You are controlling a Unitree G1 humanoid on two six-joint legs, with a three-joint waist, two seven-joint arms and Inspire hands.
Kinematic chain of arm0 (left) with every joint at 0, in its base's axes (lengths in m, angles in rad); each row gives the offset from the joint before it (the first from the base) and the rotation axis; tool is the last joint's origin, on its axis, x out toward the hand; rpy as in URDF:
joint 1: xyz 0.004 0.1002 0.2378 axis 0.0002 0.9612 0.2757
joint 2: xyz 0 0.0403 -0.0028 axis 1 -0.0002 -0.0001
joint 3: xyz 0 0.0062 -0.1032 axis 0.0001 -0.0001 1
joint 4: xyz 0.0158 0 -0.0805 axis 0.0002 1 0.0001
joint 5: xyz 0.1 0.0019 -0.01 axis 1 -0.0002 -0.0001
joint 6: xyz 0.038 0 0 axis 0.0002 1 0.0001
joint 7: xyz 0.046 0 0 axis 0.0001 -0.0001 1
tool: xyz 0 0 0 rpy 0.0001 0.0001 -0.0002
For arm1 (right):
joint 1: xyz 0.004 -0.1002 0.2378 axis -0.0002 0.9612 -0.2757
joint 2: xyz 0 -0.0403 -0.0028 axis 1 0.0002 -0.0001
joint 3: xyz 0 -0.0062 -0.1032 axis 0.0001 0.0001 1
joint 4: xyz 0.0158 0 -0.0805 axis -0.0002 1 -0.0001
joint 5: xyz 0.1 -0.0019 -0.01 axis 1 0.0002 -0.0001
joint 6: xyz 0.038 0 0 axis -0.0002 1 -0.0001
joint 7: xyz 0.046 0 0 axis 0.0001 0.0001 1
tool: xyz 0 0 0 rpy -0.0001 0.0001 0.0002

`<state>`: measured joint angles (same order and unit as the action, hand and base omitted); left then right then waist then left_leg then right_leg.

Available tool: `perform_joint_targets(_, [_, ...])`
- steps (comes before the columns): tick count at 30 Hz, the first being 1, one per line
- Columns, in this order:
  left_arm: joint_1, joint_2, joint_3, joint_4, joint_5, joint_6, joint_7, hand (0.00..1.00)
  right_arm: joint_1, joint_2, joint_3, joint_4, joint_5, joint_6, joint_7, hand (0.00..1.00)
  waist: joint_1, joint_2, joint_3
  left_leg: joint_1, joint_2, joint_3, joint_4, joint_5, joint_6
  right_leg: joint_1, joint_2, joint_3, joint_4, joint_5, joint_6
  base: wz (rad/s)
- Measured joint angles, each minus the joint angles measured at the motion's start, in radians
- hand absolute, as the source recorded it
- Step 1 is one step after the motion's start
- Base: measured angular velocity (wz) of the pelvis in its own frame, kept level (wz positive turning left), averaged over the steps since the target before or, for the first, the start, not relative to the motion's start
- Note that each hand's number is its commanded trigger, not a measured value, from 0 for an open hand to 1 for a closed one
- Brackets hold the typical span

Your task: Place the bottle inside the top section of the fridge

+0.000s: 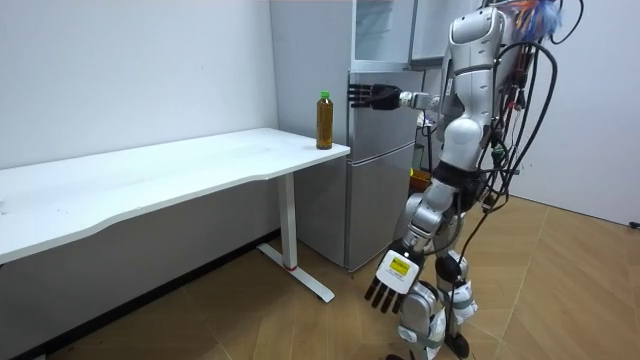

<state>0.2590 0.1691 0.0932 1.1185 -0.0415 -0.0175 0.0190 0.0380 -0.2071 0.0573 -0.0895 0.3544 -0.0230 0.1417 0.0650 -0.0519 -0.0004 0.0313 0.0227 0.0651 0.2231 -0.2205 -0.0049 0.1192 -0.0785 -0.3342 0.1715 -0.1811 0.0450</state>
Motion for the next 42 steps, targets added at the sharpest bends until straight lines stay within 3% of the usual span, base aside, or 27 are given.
perform_joint_targets(15, [0.008,0.001,-0.040,-0.002,0.125,0.063,0.014,0.00,-0.023,-0.007,0.005,0.040,0.013,0.000,-0.084,0.00,0.025,0.002,0.0010,-0.025,-0.004,-0.036,0.018,0.005,-0.002,-0.001,-0.001,-0.026,0.001,0.000,0.000,0.06])
perform_joint_targets(29, [-0.019,0.002,-0.078,-0.023,0.123,0.062,0.008,0.00,-0.179,-0.033,0.033,0.178,-0.005,-0.002,-0.150,0.00,0.027,-0.008,0.0058,-0.128,-0.017,-0.075,0.050,0.023,0.006,-0.076,-0.010,-0.050,0.018,0.003,-0.005,0.09])
perform_joint_targets(38, [-0.036,0.000,-0.112,-0.022,0.116,0.062,0.009,0.00,-0.198,-0.028,0.040,0.264,0.025,-0.014,-0.177,0.00,0.052,-0.003,0.0082,-0.151,-0.018,-0.080,0.051,0.035,0.004,-0.097,-0.011,-0.056,0.024,0.006,-0.010,0.01])
perform_joint_targets(42, [-0.036,0.000,-0.124,-0.020,0.116,0.062,0.005,0.00,-0.219,-0.024,0.041,0.274,0.037,-0.014,-0.198,0.00,0.053,0.002,0.0135,-0.177,-0.018,-0.080,0.052,0.048,0.006,-0.126,-0.013,-0.055,0.032,0.009,-0.014,0.00])
